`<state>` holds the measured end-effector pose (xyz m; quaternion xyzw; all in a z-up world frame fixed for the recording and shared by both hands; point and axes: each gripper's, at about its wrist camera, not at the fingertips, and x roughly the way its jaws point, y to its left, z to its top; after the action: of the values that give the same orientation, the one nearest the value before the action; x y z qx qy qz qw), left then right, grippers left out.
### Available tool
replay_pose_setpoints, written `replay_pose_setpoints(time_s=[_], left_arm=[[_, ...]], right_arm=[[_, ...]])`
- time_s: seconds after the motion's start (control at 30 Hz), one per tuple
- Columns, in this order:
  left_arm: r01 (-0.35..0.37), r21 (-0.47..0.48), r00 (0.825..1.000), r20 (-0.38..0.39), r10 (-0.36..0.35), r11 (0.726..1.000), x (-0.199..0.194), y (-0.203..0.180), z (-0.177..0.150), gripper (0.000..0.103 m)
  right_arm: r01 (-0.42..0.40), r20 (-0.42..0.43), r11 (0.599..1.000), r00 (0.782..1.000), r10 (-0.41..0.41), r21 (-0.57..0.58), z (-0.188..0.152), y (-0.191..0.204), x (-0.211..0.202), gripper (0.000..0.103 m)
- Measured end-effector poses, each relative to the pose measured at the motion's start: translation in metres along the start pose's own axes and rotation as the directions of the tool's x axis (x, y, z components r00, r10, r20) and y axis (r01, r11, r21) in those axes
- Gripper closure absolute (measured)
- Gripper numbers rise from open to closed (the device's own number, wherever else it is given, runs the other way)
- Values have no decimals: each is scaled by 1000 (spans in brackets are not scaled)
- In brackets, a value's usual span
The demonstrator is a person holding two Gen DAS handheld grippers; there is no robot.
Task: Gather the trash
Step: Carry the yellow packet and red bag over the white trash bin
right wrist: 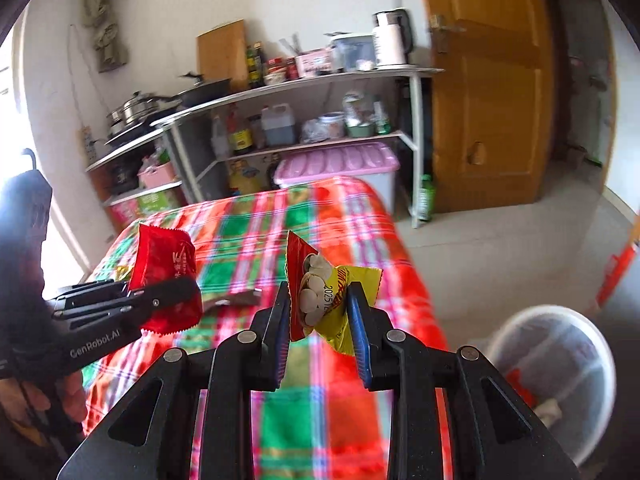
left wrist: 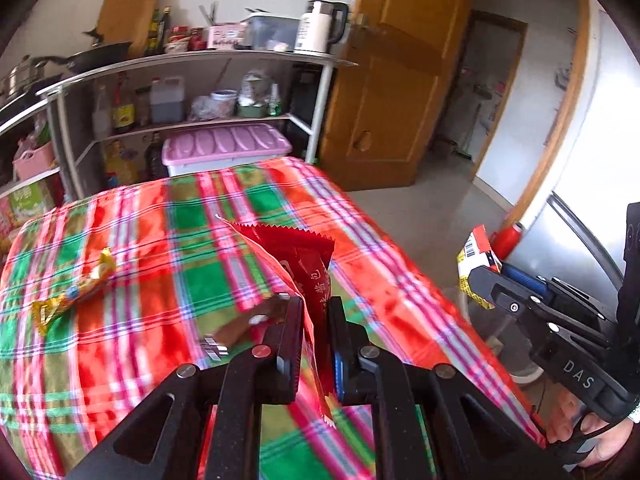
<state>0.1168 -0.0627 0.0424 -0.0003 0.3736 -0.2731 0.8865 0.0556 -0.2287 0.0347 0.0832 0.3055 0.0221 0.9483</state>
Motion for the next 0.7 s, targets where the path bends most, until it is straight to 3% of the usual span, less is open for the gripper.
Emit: replay_pose_setpoints(time_s=[0.23,0.7], left_arm=[[114,60,993,-29,-112,992,11,-64,-2,91],[249,171,967,-95,-236,953,38,-164,-11,91]], right_arm=[[106,17,992,994,-107,64,-16,-42,-42,75],[269,2,947,962,-273,176,-44,-120,-91,75]])
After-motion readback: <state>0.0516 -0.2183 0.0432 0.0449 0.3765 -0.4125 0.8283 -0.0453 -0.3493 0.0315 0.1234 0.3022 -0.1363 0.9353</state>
